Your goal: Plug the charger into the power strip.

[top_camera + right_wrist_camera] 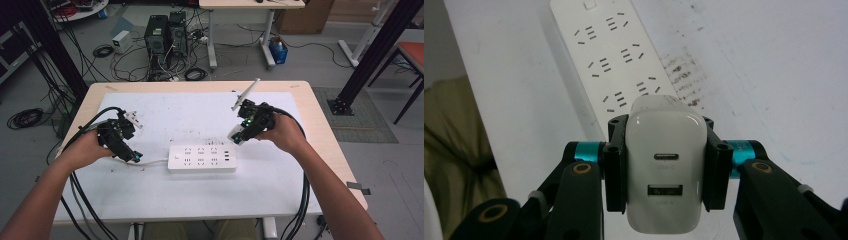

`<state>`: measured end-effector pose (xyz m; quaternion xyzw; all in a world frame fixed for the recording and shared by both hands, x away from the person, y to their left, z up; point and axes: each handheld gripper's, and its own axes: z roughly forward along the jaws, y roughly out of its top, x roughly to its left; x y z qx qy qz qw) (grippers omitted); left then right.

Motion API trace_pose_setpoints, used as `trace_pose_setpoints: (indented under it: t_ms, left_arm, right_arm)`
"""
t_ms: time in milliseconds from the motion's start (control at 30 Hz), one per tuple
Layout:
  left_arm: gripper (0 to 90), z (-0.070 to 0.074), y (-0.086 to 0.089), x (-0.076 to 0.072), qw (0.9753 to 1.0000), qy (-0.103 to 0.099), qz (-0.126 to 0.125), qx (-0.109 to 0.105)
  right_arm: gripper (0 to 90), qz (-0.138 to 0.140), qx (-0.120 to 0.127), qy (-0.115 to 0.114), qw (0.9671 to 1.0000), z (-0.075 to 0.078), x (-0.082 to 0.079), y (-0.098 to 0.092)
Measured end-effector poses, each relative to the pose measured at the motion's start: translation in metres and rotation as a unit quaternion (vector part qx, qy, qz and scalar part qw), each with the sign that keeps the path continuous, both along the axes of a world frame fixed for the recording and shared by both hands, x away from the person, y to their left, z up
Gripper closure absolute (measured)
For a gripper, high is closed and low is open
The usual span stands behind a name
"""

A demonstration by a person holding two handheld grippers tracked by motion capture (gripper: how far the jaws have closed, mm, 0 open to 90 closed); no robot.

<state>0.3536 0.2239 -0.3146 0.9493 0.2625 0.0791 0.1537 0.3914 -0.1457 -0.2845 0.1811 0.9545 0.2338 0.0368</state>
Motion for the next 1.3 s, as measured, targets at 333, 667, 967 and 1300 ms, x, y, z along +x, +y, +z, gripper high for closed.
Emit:
trace_pose_setpoints:
  t_ms: [333,667,967,1300]
  left_arm:
    - [22.0,-0.006,0.001,0.001,0.9994,-0.004,-0.021,0.028]
    - [22.0,-0.013,-0.004,0.004,0.9977,0.008,-0.048,0.046]
    - [22.0,-0.012,-0.003,0.006,0.9974,0.01,-0.052,0.049]
    - [22.0,-0.012,-0.003,0.006,0.9976,0.009,-0.05,0.048]
  right_arm:
    - [62.1,0.103,-0.08,-0.014,0.9914,-0.027,0.007,0.053]
    - [62.2,0.147,-0.128,-0.011,0.9808,-0.053,0.016,0.08]
    - [62.1,0.169,-0.157,-0.007,0.9731,-0.064,0.021,0.092]
    - [62.2,0.198,-0.157,-0.013,0.9674,-0.072,0.023,0.094]
